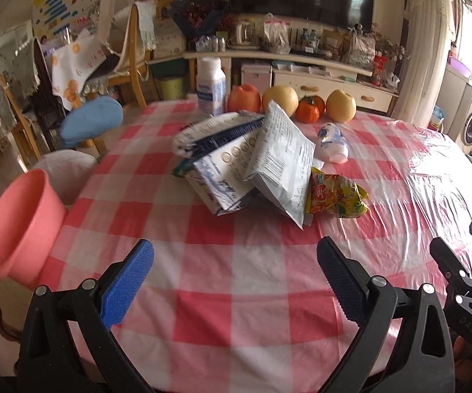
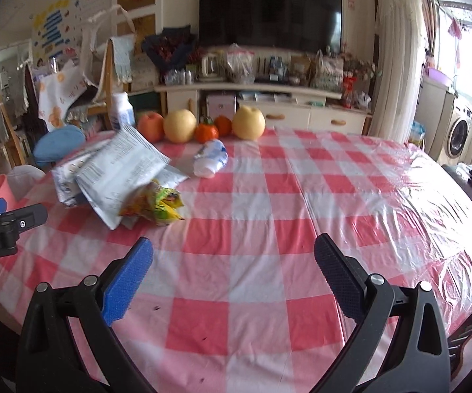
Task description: Collect trash
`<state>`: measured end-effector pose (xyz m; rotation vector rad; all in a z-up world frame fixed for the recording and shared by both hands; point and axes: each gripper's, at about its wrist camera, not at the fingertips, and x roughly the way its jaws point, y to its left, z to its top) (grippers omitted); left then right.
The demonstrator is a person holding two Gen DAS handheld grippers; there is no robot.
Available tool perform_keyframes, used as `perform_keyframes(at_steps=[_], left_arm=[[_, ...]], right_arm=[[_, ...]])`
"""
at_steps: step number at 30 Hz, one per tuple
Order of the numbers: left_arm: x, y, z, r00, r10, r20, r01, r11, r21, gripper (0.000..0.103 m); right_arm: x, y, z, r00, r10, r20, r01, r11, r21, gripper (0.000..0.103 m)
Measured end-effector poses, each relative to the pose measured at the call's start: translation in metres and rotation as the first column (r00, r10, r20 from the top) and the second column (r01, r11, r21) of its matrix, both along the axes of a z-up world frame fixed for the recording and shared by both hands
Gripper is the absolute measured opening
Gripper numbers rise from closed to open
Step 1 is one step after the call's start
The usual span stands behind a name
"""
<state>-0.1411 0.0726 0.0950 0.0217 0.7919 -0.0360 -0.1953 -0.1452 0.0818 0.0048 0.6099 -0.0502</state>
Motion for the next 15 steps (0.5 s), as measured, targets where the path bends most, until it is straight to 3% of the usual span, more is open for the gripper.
perform_keyframes(at_steps=[6, 15], left_arm=[[-0.023, 0.010, 0.012, 0.999, 0.014, 0.048, -0.015, 1.000, 0.022, 0.098], [-0.046, 0.026, 0.022, 0.996, 0.030, 0.085, -0.030, 1.000, -0.008, 0.098]], right_arm=[[-0.020, 0.014, 0.007, 0.999, 0.021, 0.040, -0.019, 0.999, -0.040, 0.099], [-0.041, 0.031, 0.010, 0.995, 0.060, 0.080, -0.054, 0.996, -0.074, 0.099]])
